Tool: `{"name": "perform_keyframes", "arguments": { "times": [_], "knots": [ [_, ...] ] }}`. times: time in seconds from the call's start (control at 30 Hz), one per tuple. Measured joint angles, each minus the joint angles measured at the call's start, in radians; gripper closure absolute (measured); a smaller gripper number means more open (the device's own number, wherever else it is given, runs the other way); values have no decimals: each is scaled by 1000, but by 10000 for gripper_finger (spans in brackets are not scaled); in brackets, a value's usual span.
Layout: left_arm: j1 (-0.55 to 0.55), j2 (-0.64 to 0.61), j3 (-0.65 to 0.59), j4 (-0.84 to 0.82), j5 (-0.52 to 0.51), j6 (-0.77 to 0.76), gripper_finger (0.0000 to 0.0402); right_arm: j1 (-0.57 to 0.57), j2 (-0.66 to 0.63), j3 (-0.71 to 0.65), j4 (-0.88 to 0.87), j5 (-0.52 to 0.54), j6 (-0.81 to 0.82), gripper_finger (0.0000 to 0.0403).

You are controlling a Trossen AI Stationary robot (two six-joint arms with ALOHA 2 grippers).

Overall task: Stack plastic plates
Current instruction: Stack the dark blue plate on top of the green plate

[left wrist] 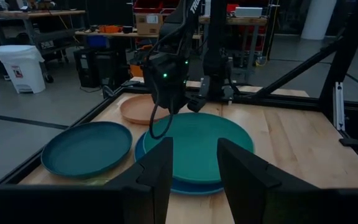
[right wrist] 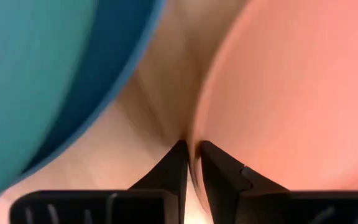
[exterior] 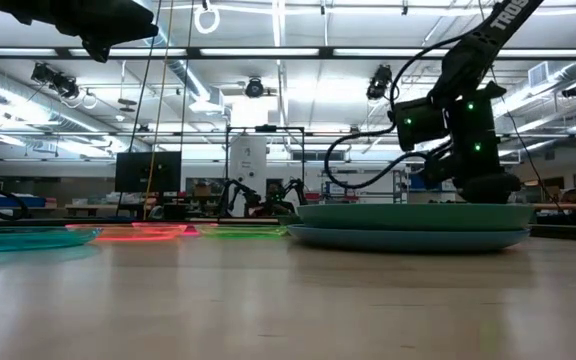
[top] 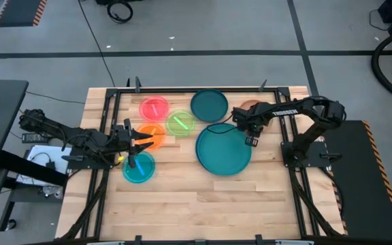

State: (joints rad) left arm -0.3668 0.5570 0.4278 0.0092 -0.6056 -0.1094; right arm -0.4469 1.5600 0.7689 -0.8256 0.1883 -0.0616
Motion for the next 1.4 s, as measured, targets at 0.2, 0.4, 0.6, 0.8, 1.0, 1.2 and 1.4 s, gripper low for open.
{"name": "perform_keyframes", "arguments": {
  "times": [0.2,0.4,0.6,0.8,1.0,1.2,1.4],
  "knots": [
    [0,0,0,-1,0,0,269,1,-22,0,-1,5,-1,365],
    [0,0,0,-1,0,0,269,6,-22,0,-1,-30,16,355],
    [0,0,0,-1,0,-1,269,24,-22,34,-75,-60,31,308],
    [0,0,0,-2,0,-1,269,50,-22,151,-168,-8,48,276],
    [0,0,0,-1,0,-1,269,53,-22,234,-107,53,-20,277],
    [0,0,0,-2,0,0,269,37,-20,245,12,60,-186,282],
    [0,0,0,-2,0,11,269,15,30,245,151,93,-357,283]
  ]
}}
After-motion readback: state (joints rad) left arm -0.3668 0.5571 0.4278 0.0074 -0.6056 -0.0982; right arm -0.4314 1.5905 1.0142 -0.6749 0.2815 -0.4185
